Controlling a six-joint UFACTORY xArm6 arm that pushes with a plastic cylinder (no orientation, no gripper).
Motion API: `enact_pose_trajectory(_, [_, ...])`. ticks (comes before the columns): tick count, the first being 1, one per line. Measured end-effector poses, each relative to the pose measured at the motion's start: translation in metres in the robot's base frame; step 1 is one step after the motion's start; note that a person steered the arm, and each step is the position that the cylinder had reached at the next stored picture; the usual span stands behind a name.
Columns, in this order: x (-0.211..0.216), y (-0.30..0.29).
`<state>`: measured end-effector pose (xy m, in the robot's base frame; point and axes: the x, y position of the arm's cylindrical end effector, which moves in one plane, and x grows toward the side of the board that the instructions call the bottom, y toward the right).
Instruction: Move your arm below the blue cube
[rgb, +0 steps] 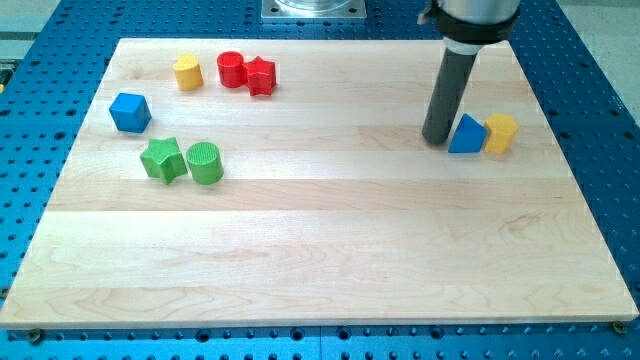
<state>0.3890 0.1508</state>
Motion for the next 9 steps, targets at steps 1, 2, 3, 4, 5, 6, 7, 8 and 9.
enact_pose_trajectory(1, [0.000, 0.000])
enact_pose_trajectory(2, [-0.001, -0.008])
enact_pose_trajectory(3, [-0.017, -0.073])
enact_pose_trajectory(4, [-0.033, -0.133])
enact_pose_trajectory(5, [-0.012, -0.128])
enact_pose_trajectory(6, [-0.007, -0.208])
enact_pose_trajectory(7, [-0.009, -0.244])
enact_pose_trajectory(8, [0.003, -0.277])
enact_pose_trajectory(9, [0.004, -0.339])
